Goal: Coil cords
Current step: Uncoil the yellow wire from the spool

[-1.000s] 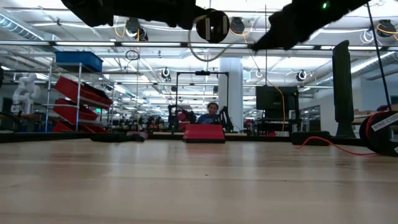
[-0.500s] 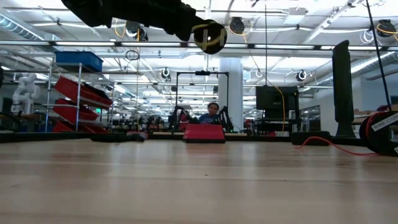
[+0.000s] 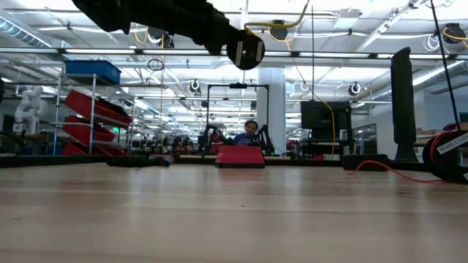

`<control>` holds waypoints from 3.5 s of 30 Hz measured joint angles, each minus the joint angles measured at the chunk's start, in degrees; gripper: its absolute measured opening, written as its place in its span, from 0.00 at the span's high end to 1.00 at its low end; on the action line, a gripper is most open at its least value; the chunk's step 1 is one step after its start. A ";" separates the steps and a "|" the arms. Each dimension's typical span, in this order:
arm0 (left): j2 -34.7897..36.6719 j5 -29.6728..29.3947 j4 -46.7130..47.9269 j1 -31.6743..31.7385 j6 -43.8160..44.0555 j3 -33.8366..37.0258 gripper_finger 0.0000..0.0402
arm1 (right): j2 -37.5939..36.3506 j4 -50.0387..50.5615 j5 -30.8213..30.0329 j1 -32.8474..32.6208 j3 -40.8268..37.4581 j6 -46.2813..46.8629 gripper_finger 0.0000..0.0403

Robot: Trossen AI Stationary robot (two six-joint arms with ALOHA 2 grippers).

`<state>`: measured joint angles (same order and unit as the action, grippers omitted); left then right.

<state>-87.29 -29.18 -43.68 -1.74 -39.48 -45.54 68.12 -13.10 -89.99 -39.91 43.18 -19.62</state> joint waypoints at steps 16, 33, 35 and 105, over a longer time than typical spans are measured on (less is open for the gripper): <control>4.98 -0.03 0.68 0.00 -0.41 0.00 0.98 | -0.21 53.41 23.08 9.22 -2.51 69.55 0.87; 4.98 0.50 0.72 0.00 -0.26 0.00 0.98 | 8.85 12.51 27.54 11.63 -4.83 39.51 0.58; 4.98 0.75 0.72 0.00 0.02 0.00 0.98 | 11.66 3.67 28.76 12.76 -4.83 31.56 0.59; 4.94 -0.04 12.54 1.97 2.79 -0.07 0.97 | 32.72 -48.45 60.46 29.86 0.48 9.85 1.00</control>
<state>-82.35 -29.22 -31.14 0.23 -36.69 -45.60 100.84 -61.55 -29.53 -10.05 43.66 -9.77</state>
